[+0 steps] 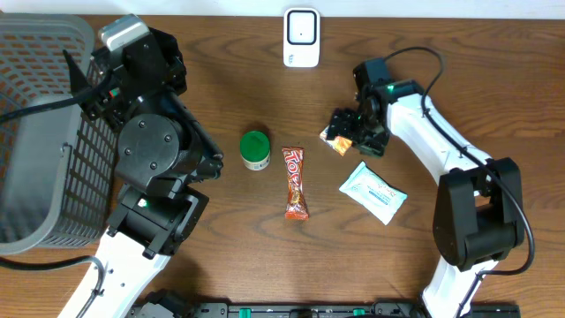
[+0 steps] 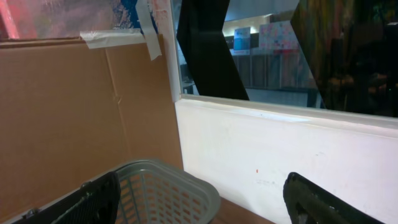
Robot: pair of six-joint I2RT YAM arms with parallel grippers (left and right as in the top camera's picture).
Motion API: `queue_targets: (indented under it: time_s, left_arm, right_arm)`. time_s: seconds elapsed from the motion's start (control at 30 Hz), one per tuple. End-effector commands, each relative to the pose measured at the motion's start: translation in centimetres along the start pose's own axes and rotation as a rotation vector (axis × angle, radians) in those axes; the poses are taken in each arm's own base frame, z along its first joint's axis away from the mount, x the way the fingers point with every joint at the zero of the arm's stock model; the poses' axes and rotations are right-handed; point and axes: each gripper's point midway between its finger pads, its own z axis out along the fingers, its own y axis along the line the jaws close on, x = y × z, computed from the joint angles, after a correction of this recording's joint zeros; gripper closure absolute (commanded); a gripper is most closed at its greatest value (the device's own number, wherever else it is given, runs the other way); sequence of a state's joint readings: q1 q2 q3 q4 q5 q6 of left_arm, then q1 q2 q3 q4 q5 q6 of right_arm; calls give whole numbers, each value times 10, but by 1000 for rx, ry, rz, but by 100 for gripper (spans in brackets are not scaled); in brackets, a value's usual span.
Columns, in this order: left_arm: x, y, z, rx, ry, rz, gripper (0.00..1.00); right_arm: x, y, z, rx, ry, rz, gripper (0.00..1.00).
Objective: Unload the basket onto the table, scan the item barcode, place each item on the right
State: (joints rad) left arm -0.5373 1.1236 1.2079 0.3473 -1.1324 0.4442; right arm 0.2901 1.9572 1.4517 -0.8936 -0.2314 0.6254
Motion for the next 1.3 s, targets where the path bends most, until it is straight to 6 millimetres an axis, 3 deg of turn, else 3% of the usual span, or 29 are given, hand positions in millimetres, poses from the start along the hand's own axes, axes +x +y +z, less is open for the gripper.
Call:
queue_targets:
  time_s: [0.0, 0.1, 0.2, 0.37, 0.67, 0.97, 1.2, 1.27]
  left_arm:
    - [-4, 9, 0, -19, -1, -29, 16]
    - [-1, 8, 0, -16, 6, -44, 16]
    - [1, 6, 0, -13, 13, -47, 16]
    - [3, 6, 0, -12, 16, -56, 16]
    - [3, 6, 0, -12, 16, -57, 16]
    - [2, 6, 0, -9, 15, -57, 16]
    - [2, 6, -1, -9, 14, -61, 16]
    - [2, 5, -1, -6, 13, -61, 15]
  right_arm:
    - [-15, 11, -14, -8, -42, -46, 53]
    - [-22, 14, -17, -14, -67, -47, 74]
    - [-32, 3, -13, 60, -129, -31, 80]
    - [-34, -11, 1, 195, -192, 5, 80]
    - [-33, -10, 18, 205, -178, -5, 77]
    - [-19, -18, 49, 246, -99, -7, 79]
    - [-27, -15, 40, 244, -116, -12, 76]
    - [-30, -14, 28, 245, -111, -1, 67]
